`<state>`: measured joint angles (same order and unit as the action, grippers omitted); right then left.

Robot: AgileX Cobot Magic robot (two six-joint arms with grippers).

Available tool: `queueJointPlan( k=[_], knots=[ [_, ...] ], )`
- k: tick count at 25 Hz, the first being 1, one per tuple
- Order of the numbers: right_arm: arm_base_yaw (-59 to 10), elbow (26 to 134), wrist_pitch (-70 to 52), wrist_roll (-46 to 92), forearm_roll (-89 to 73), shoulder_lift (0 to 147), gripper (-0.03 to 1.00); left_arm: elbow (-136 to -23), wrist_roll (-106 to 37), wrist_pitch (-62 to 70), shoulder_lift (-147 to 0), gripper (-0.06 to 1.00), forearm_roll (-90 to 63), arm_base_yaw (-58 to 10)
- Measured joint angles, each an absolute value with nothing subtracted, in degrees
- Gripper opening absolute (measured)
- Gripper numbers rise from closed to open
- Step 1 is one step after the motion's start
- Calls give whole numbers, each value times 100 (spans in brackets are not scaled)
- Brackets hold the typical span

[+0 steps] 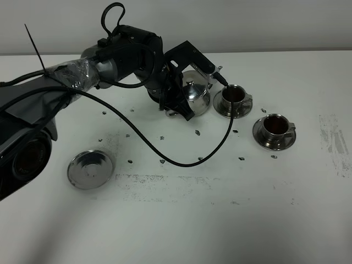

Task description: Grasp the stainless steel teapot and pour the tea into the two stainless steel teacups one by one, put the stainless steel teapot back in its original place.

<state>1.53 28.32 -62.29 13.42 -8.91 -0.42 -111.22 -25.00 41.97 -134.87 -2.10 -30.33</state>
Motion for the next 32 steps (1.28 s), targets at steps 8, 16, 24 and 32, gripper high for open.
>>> queueJointPlan(
  k=[8,16,24,32],
  knots=[
    [153,2832,-6229,1348,-891,-42,42,-11122,-2500,4165,-13489,19,-210,-3033],
    [153,2832,-6229,1348,-891,-42,42,-11047,-2506,4396,-12961,19,67,-3033],
    [153,2832,-6229,1341,-891,-42,42,-9236,-2535,3806,-11714,19,73,-2861],
    [153,2832,-6229,1341,-891,-42,42,-7041,-1990,3124,-10275,19,54,-2314]
  ],
)
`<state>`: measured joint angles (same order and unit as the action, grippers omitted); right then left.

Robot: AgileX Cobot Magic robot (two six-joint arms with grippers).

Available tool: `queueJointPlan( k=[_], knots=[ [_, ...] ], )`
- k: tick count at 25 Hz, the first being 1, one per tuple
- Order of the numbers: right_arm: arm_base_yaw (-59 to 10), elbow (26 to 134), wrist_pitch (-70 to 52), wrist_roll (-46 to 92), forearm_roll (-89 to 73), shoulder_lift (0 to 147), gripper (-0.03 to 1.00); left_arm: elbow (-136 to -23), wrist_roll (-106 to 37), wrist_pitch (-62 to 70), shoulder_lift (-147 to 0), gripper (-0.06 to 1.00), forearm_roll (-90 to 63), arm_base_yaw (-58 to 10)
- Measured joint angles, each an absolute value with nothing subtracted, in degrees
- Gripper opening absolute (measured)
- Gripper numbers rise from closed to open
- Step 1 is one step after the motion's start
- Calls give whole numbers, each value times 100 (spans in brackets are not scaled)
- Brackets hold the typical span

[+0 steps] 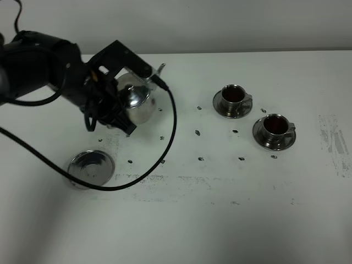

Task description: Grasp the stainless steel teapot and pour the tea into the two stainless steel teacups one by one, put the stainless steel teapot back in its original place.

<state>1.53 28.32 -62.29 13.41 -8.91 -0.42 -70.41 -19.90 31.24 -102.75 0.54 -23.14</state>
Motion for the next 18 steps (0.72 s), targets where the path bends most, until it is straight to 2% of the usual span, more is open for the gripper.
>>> queueJointPlan(
  k=[7,18],
  knots=[
    [153,2832,-6229,1346,-891,-42,42,-5787,-1738,2871,-9408,19,-90,-1973],
    [153,2832,-6229,1346,-891,-42,42,-5174,-1732,3390,-8956,19,-397,-1852]
  ],
)
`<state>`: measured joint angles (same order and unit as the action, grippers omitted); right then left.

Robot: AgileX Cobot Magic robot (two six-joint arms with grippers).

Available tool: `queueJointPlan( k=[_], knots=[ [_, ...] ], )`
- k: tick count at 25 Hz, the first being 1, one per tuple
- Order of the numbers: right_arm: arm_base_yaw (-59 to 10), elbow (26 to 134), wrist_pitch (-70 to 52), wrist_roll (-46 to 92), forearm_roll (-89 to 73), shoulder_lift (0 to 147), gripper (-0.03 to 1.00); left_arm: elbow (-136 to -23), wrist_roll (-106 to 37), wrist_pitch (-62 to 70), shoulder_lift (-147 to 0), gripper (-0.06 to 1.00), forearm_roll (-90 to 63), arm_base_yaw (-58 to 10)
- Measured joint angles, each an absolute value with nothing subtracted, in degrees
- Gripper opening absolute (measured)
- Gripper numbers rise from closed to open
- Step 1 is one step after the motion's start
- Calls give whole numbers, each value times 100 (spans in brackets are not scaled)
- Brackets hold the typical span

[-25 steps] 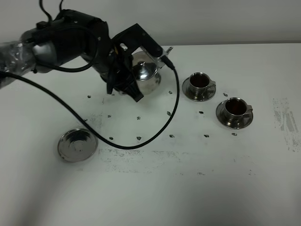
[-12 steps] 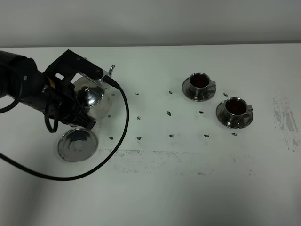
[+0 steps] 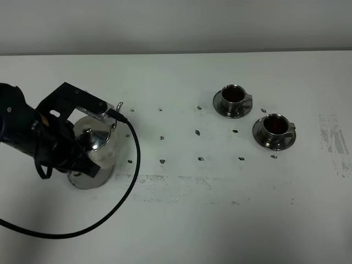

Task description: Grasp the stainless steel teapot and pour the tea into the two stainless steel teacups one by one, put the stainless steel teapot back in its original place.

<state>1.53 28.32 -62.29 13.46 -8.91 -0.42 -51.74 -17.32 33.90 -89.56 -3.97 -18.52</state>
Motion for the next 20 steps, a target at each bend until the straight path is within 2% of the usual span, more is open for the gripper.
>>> queueJointPlan(
  k=[8,20],
  knots=[
    [153,2832,-6229,1340,-891,-42,42,-5174,-1727,3642,-8956,19,-386,-1531],
    [153,2832,-6229,1346,-891,-42,42,-5174,-1720,3618,-9307,19,-382,-1508]
  ],
)
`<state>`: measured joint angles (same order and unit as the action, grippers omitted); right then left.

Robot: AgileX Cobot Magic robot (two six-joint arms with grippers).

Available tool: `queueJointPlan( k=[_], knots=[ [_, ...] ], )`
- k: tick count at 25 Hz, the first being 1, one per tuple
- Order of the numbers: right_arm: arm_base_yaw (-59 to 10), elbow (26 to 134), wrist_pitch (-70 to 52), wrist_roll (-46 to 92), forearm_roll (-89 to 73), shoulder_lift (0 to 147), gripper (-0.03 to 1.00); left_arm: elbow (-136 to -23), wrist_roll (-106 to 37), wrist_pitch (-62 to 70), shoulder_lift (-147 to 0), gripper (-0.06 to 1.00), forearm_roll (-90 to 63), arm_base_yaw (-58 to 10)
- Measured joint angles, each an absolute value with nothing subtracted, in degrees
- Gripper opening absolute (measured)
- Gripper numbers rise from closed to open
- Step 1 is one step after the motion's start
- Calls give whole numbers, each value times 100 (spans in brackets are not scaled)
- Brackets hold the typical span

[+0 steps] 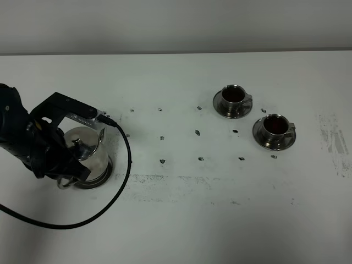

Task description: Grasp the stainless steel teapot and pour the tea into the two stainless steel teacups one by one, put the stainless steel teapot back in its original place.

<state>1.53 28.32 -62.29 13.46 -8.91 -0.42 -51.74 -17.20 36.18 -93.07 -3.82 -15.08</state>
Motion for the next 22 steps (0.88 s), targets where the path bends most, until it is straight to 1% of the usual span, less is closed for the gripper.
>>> queueJointPlan(
  k=[22],
  knots=[
    [153,2832,-6229,1342,-891,-42,42,-5174,-1714,3323,-9526,19,-211,-1502]
  ],
)
